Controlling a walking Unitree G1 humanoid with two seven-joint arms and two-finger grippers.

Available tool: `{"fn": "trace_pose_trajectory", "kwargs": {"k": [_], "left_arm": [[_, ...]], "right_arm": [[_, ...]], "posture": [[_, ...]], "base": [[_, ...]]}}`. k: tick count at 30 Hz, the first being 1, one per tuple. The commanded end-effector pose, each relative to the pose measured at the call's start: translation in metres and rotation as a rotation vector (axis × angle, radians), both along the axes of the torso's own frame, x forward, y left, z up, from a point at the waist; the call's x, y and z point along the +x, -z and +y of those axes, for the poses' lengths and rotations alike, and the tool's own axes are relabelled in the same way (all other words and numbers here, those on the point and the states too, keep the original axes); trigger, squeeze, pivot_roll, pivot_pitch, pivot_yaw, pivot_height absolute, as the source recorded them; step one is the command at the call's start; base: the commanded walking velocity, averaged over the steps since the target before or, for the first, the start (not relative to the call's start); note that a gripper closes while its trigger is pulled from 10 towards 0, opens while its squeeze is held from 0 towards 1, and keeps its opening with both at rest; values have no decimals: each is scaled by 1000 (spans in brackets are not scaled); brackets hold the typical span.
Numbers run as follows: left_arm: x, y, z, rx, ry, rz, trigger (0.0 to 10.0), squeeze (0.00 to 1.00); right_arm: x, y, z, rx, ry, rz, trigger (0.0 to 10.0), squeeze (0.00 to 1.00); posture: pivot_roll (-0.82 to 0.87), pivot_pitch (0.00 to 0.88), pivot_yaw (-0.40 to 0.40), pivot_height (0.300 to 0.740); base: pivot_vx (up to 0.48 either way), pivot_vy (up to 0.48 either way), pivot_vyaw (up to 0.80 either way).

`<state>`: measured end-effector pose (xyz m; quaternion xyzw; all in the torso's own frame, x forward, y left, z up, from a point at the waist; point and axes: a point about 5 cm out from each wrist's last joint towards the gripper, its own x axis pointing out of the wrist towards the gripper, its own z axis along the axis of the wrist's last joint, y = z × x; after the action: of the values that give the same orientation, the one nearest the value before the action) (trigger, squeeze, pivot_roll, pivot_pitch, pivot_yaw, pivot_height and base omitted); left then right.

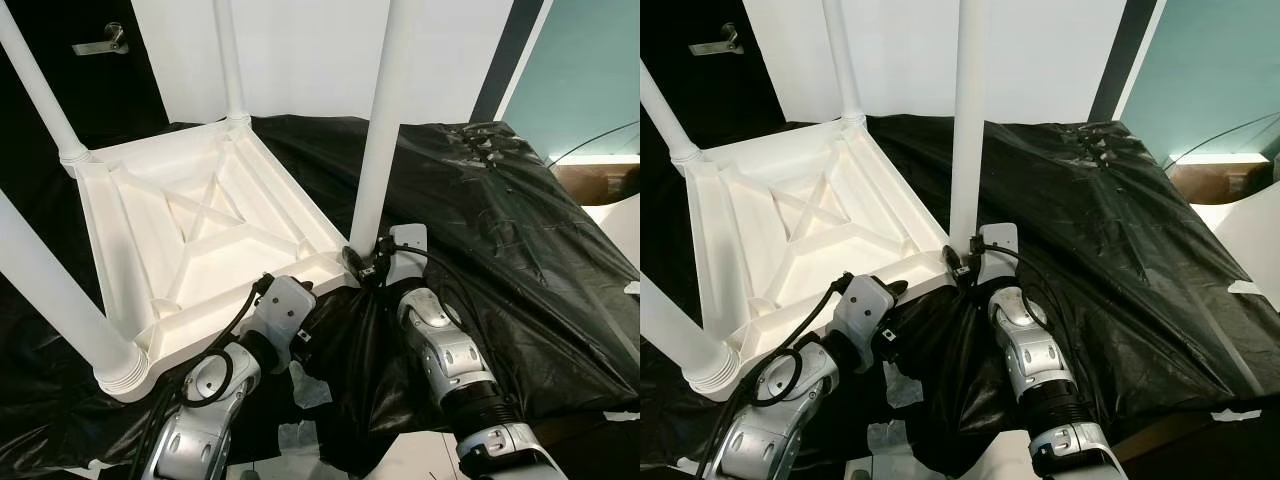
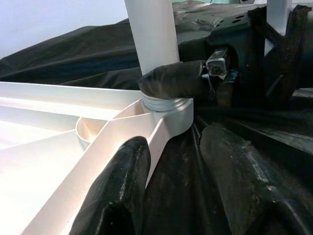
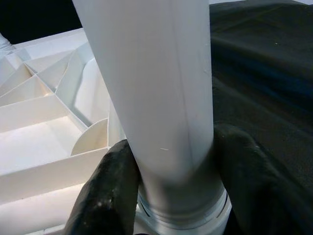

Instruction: Building children table

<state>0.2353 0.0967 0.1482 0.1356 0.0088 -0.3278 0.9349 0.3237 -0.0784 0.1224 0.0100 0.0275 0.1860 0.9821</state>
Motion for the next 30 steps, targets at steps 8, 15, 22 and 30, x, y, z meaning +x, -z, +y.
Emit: {"fn": "trace_pose_trajectory", "kwargs": {"k": [8,15,22,30], "left_arm": [[3,-2,0,-4,-20,-3,10000,0],[5,-2,-1,-6,-22,-8,10000,0],[7,-3,-1,-8,-26,-16,10000,0],[10,-6,1,-9,-34,-28,10000,0]], "right_arm": [[-3,-7,-23,5,-131,-10,10000,1000],[17,-23,-49,-73,-339,-44,10000,0],[34,-34,-49,-158,-530,-54,10000,0],[39,-36,-36,-210,-661,-31,10000,0]], "posture": [[115,32,-76,740],[113,29,-77,740],[123,15,-80,740],[134,3,-85,740]], "base": [[0,0,0],[0,0,0],[0,0,0],[0,0,0]]}}
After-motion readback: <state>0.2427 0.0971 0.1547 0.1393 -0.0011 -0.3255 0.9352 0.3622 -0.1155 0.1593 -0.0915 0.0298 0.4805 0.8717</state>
